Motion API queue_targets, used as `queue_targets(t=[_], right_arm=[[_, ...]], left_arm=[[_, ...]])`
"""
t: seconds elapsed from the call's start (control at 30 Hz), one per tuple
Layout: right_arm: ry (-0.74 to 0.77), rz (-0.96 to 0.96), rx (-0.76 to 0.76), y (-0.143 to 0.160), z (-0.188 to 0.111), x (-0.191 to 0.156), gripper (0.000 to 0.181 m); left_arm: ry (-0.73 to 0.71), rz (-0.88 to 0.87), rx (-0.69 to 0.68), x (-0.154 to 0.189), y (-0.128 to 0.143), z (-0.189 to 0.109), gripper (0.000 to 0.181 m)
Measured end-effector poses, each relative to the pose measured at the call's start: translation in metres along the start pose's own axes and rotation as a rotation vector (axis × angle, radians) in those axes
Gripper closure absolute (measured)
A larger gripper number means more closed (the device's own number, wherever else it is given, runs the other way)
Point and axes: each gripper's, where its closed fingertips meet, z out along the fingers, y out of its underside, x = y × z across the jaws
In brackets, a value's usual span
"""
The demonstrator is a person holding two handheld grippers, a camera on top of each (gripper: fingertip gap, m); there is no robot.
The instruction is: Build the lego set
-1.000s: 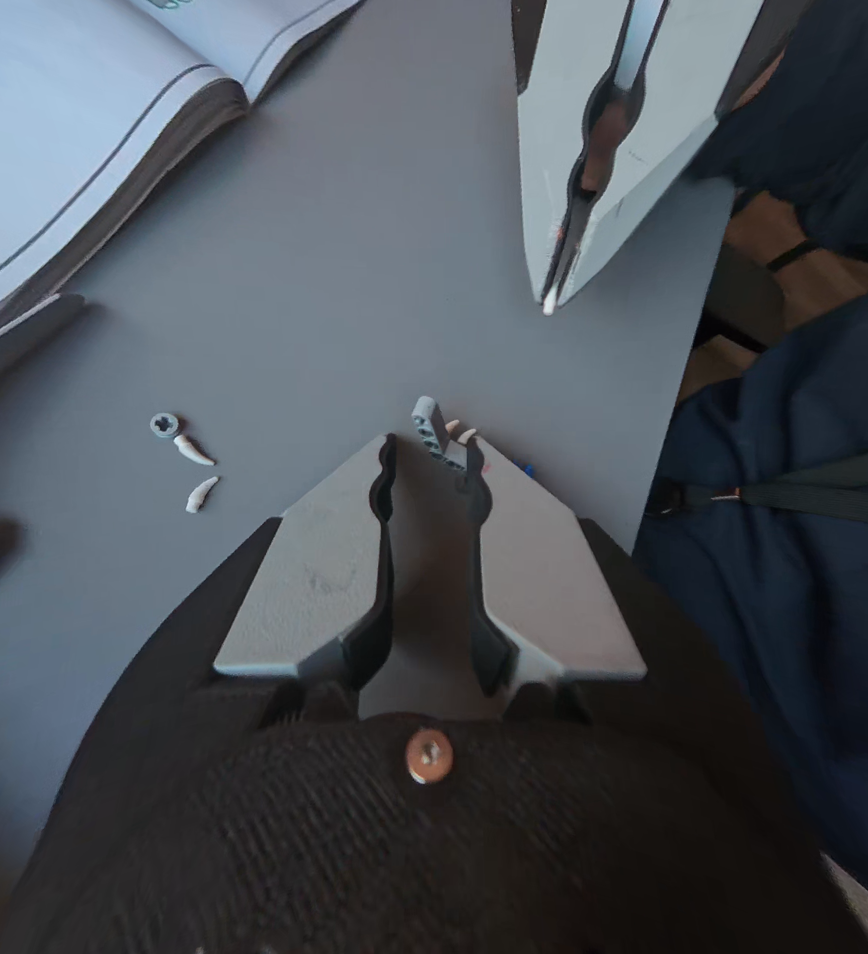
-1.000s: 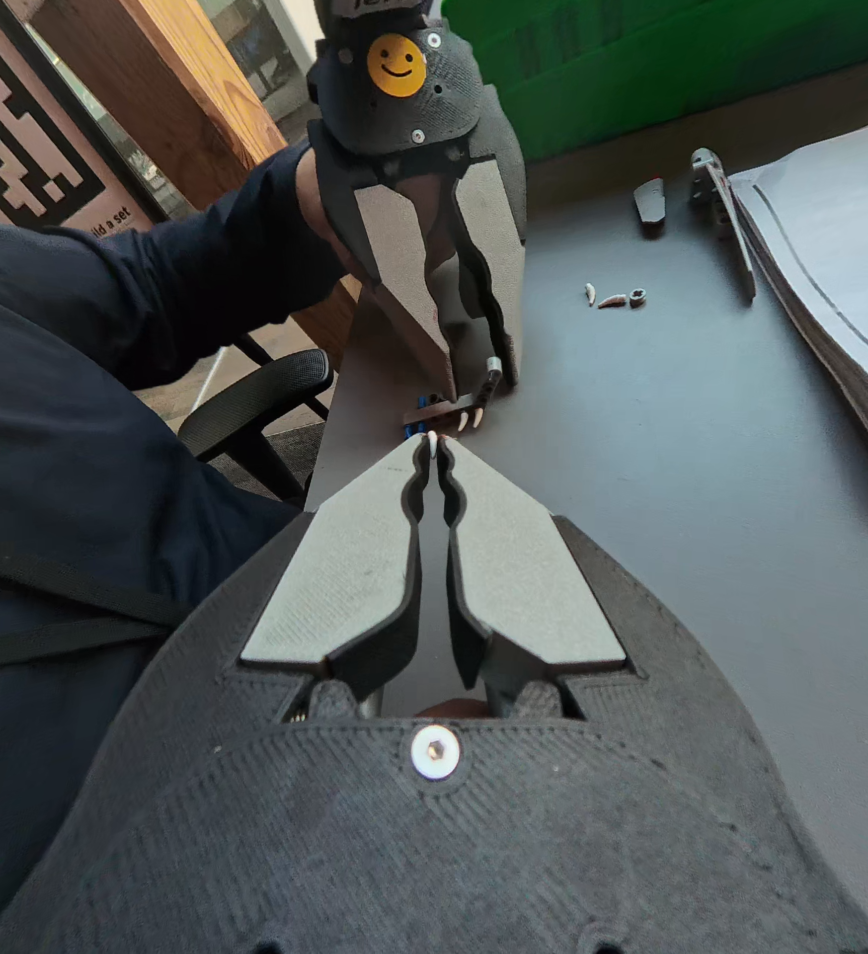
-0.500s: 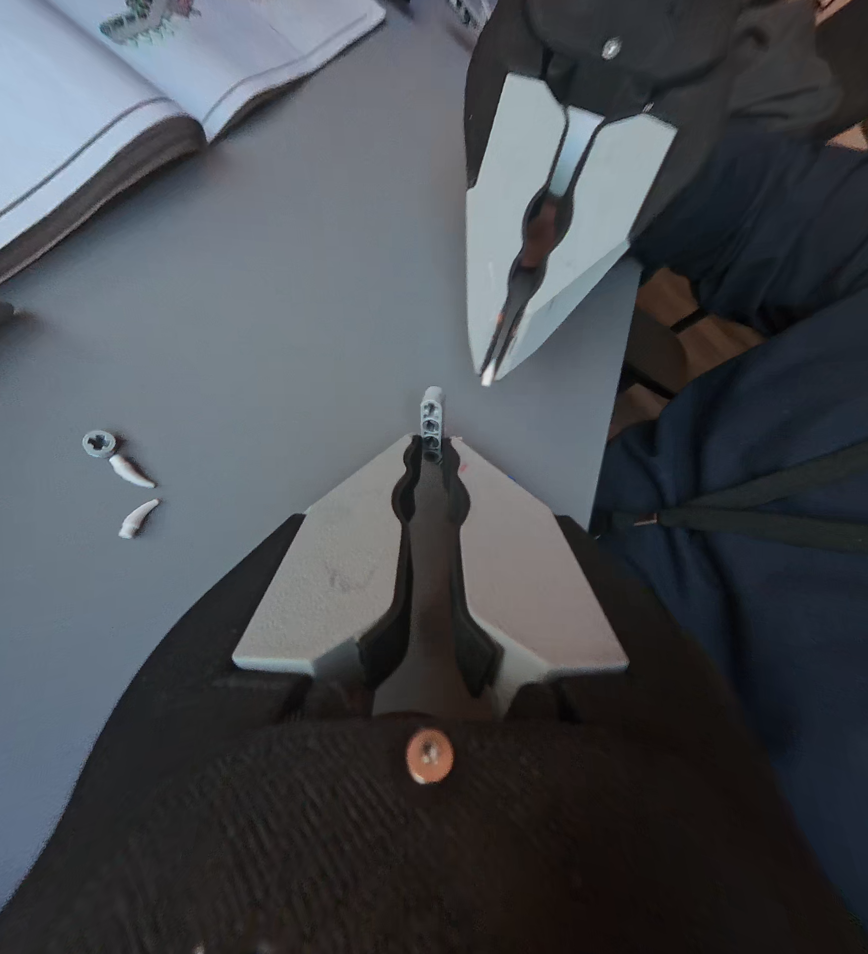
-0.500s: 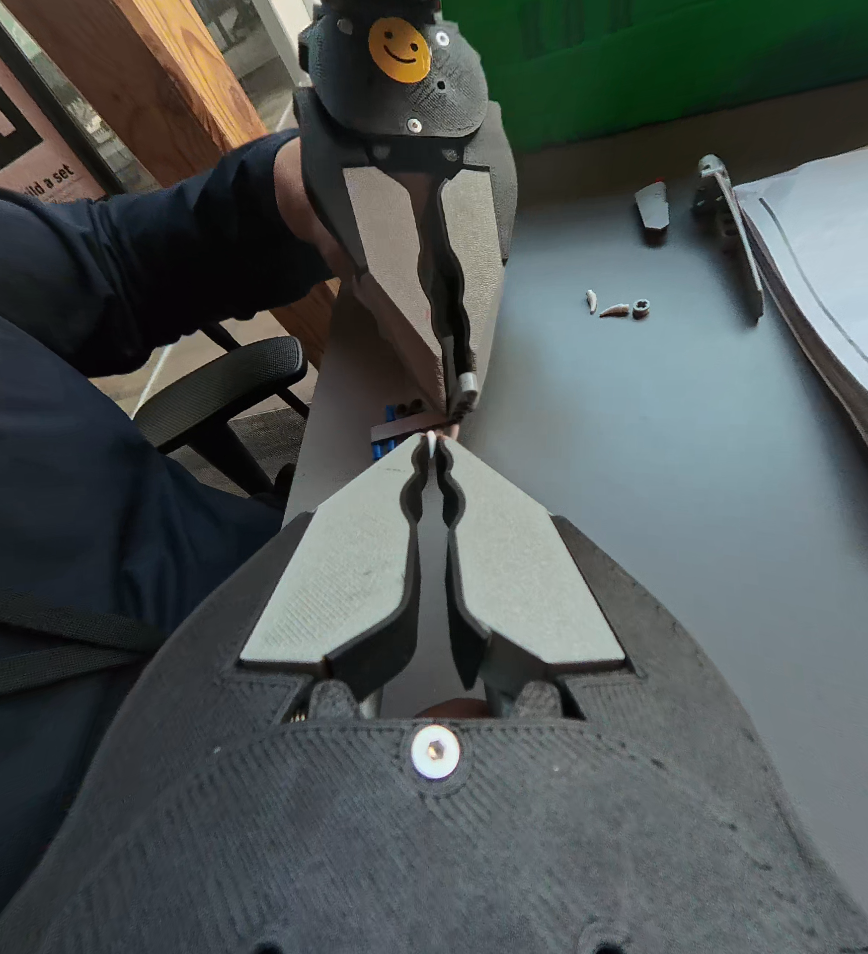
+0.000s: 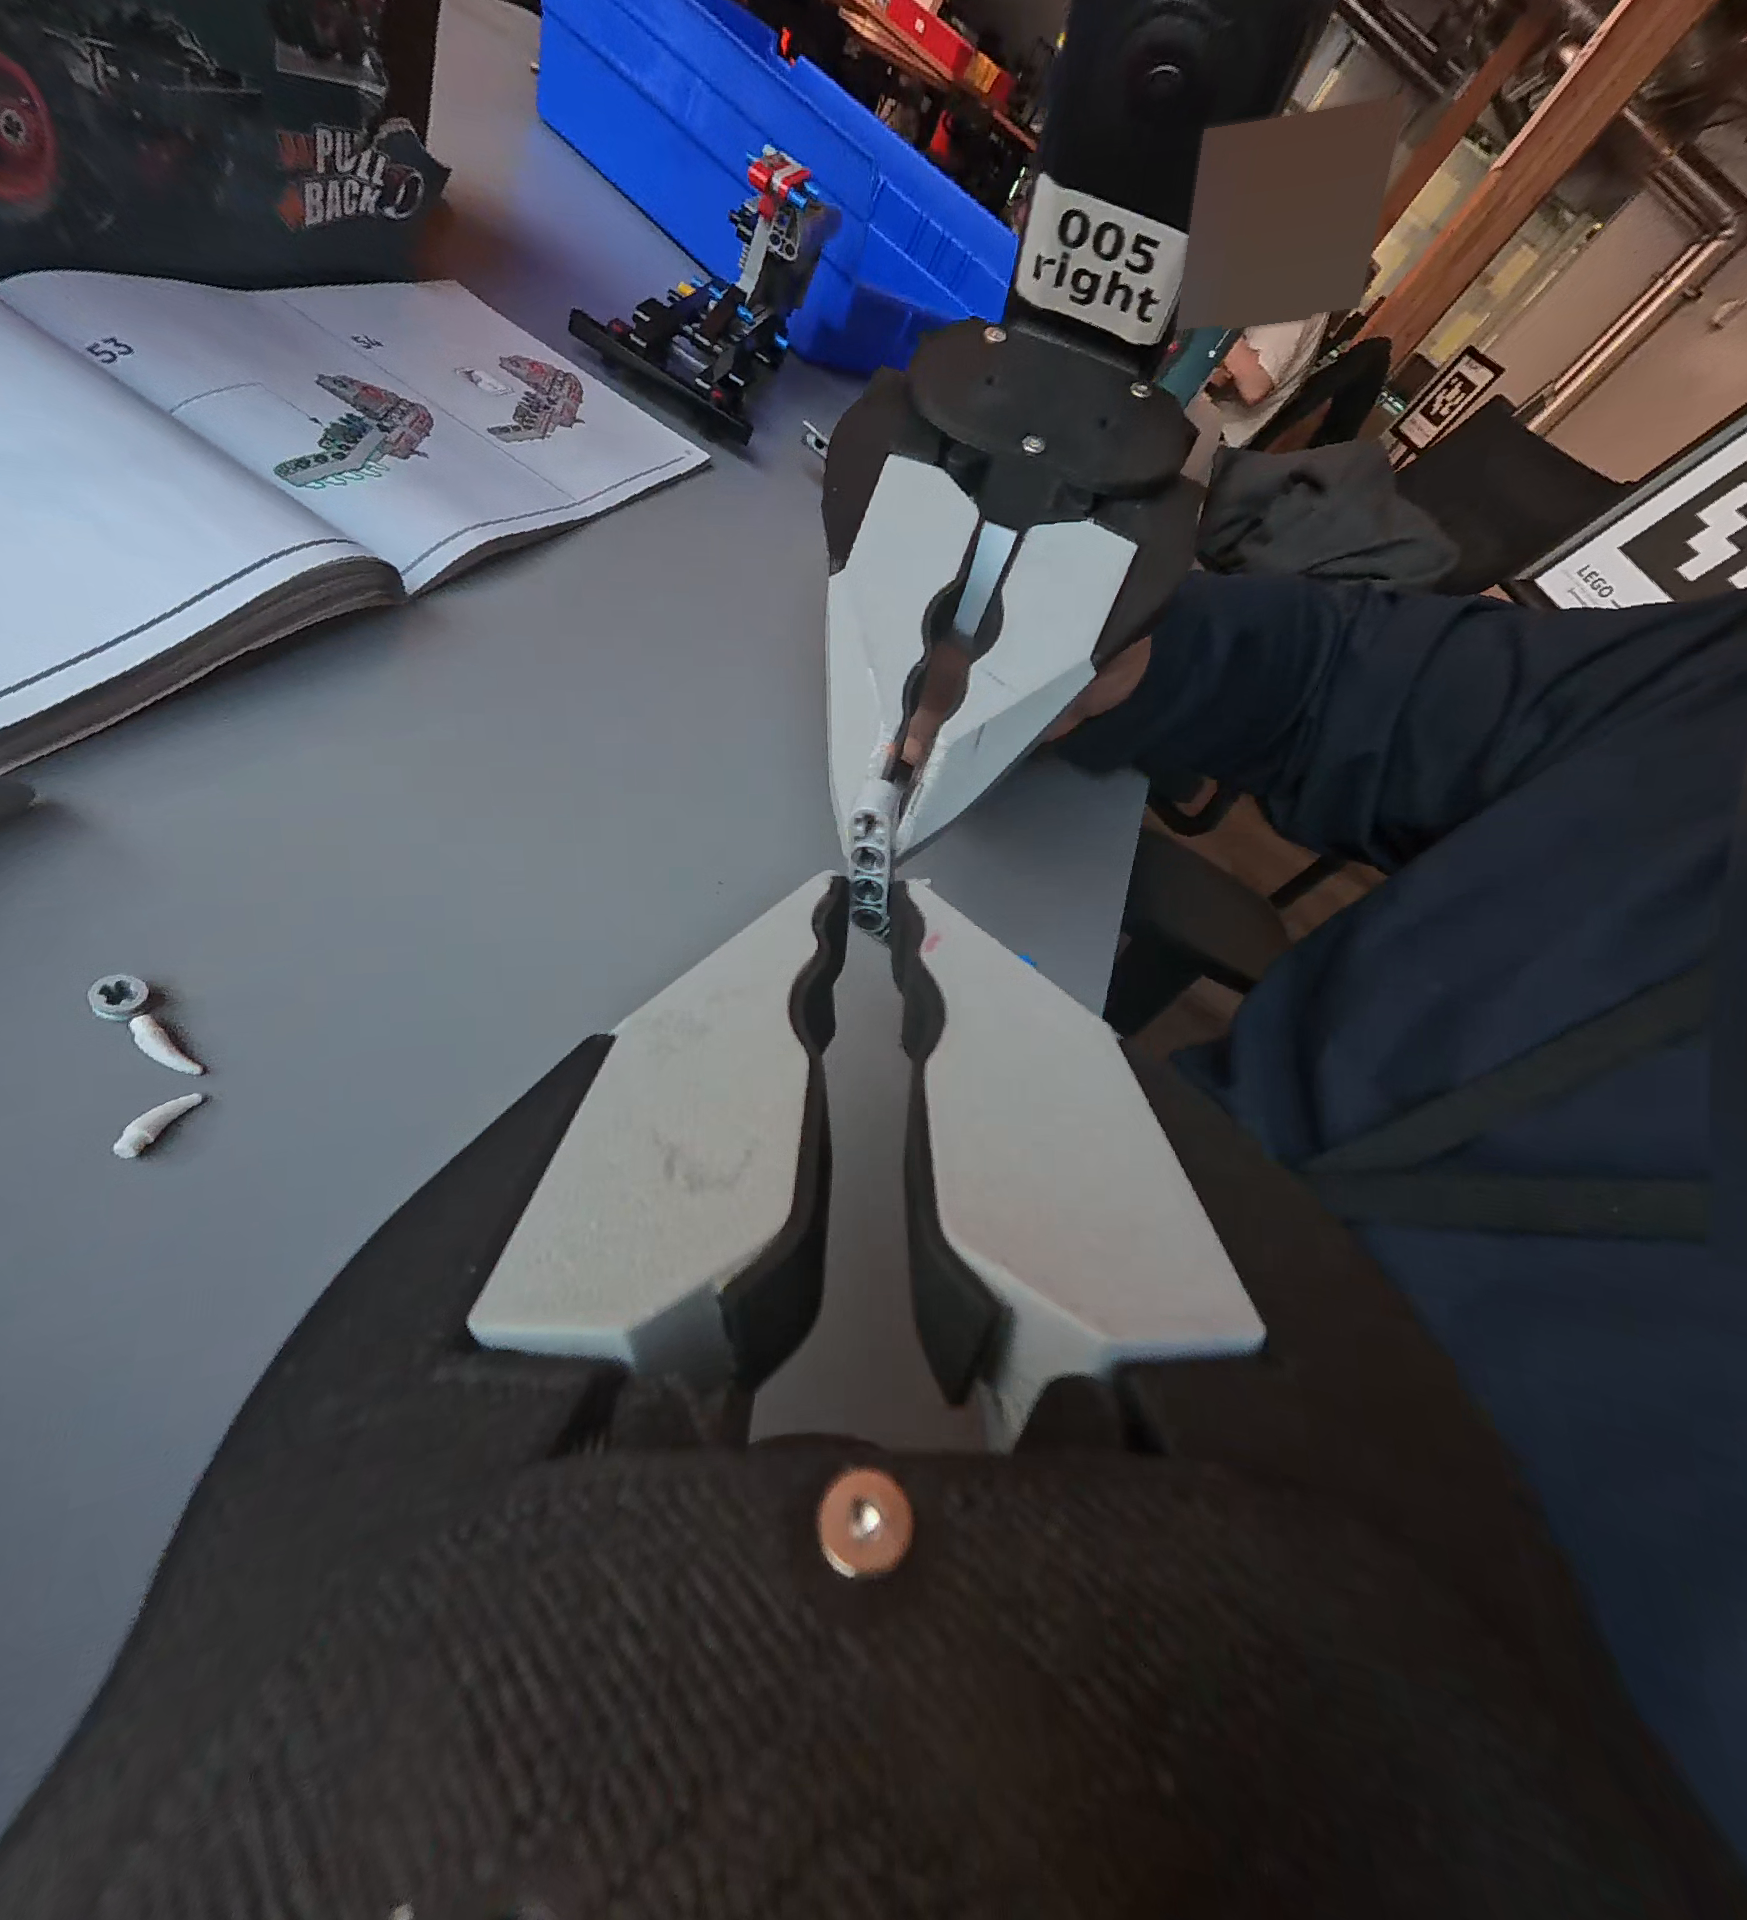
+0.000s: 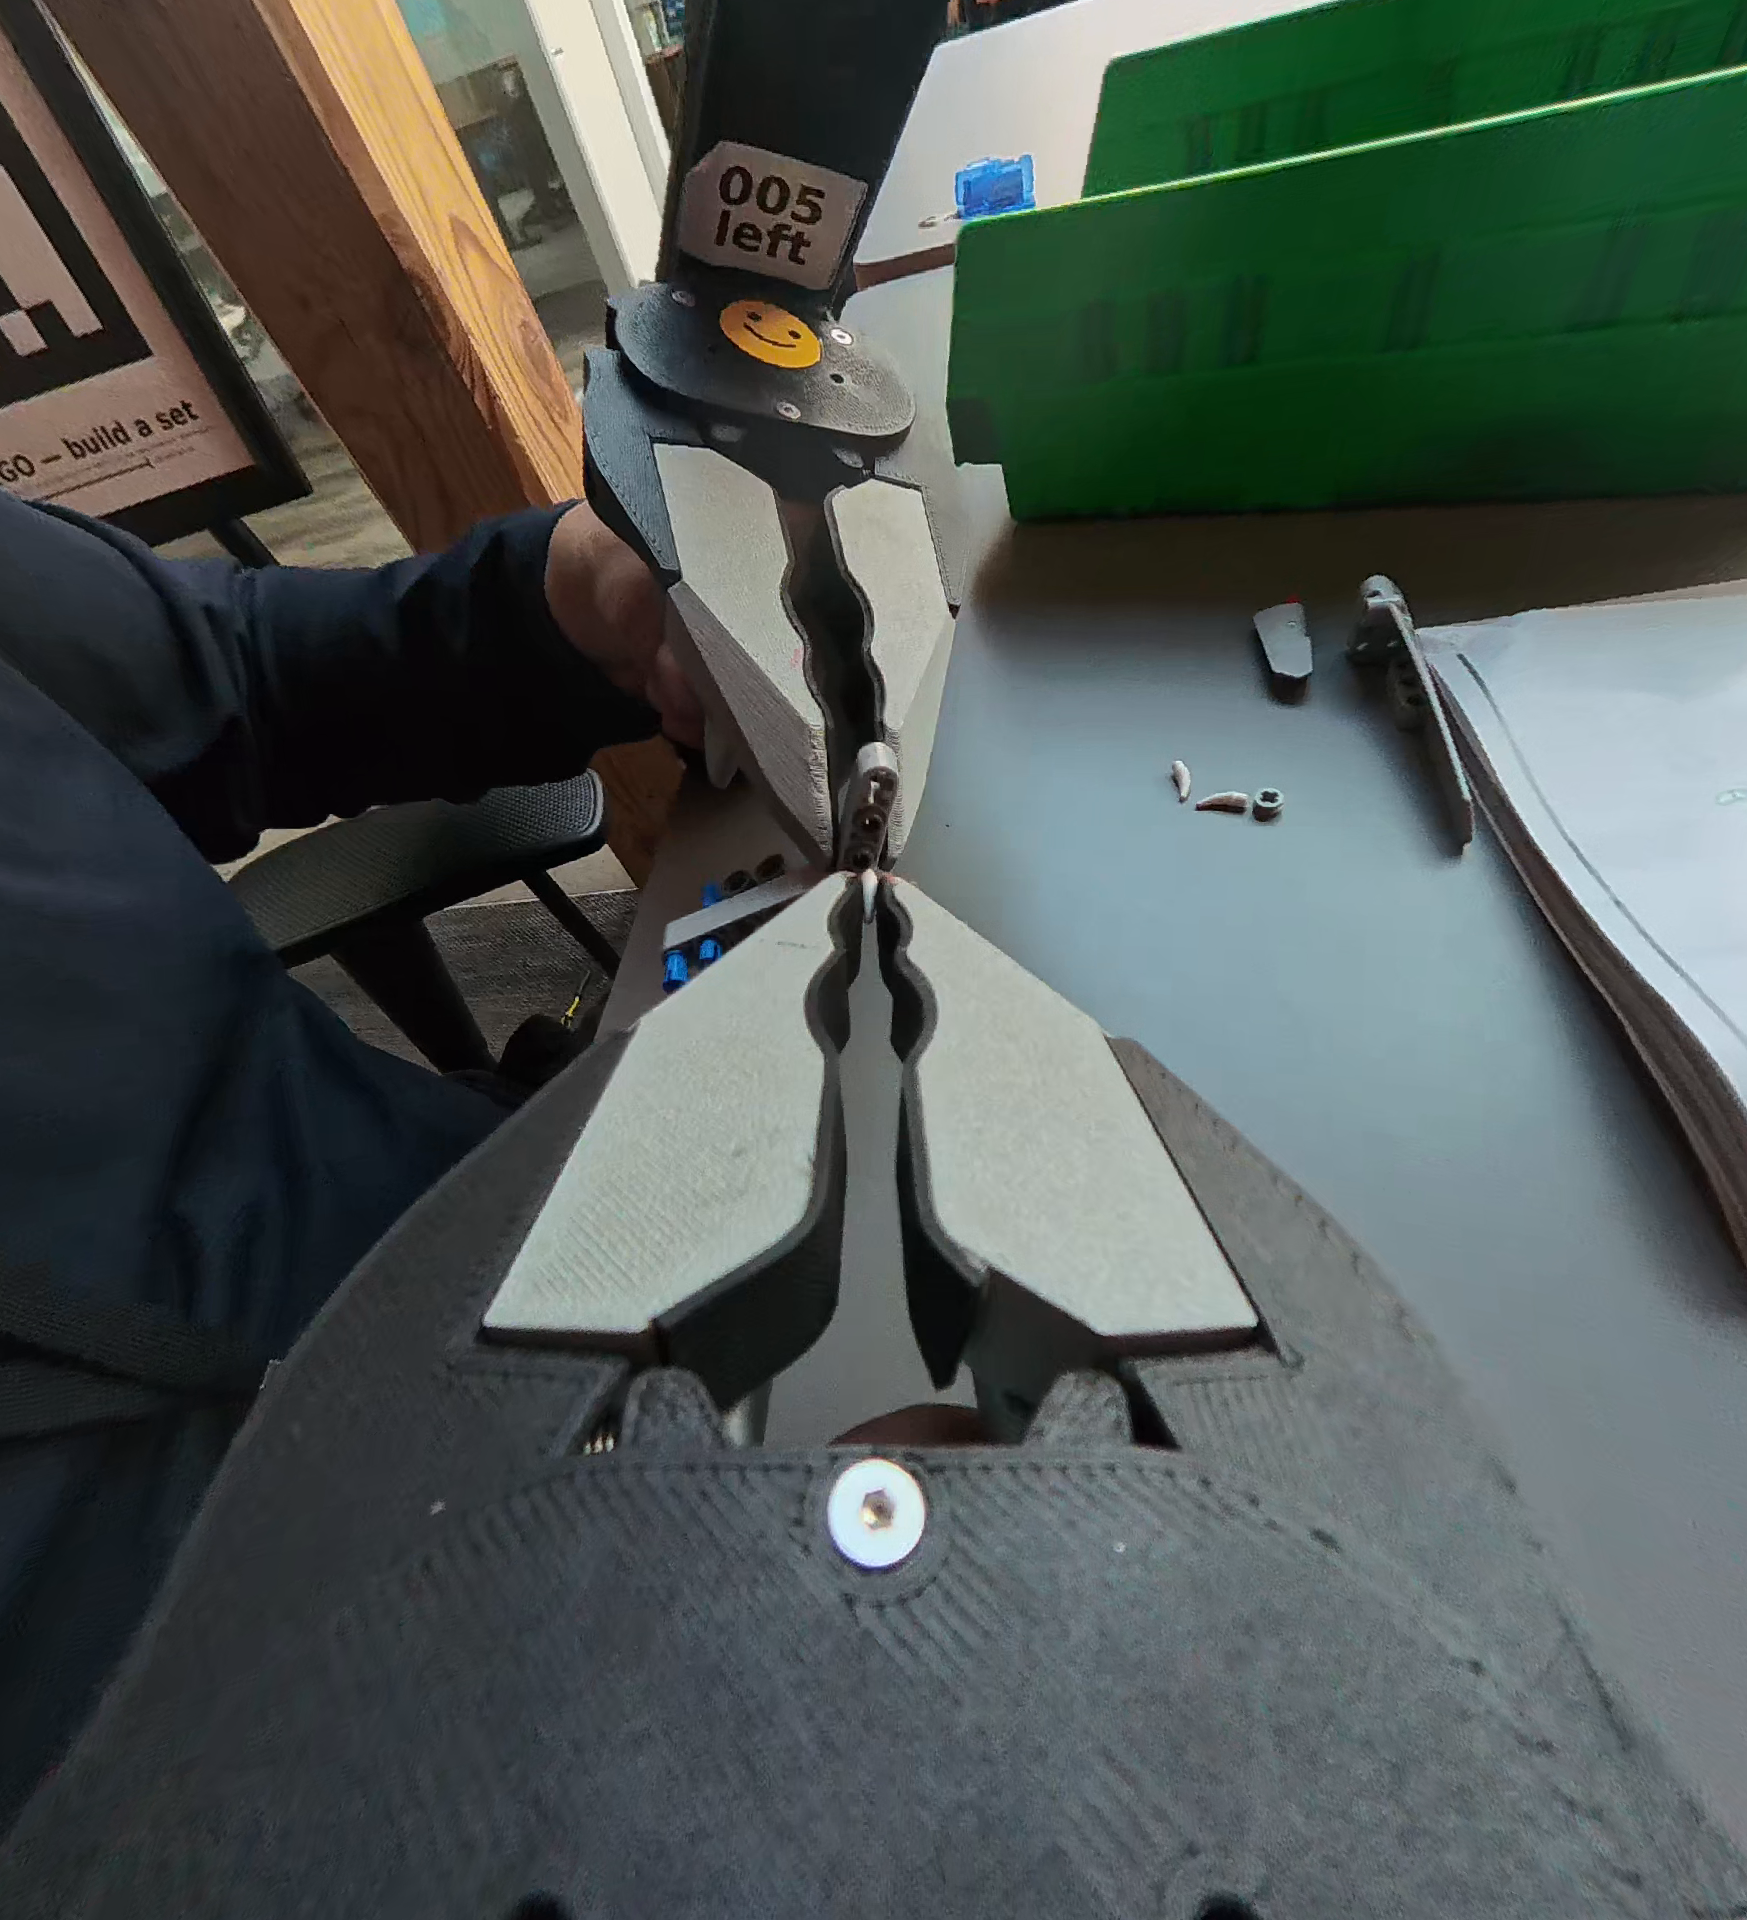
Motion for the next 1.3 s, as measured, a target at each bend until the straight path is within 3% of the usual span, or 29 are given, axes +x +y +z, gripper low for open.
queue_targets(t=[1.3], right_arm=[[-0.006,-0.099,-0.011,0.0008,-0.0044,-0.0028,0.181]], left_arm=[[0.049,-0.021,-0.042,0.0036,0.0044,0.0081,0.176]])
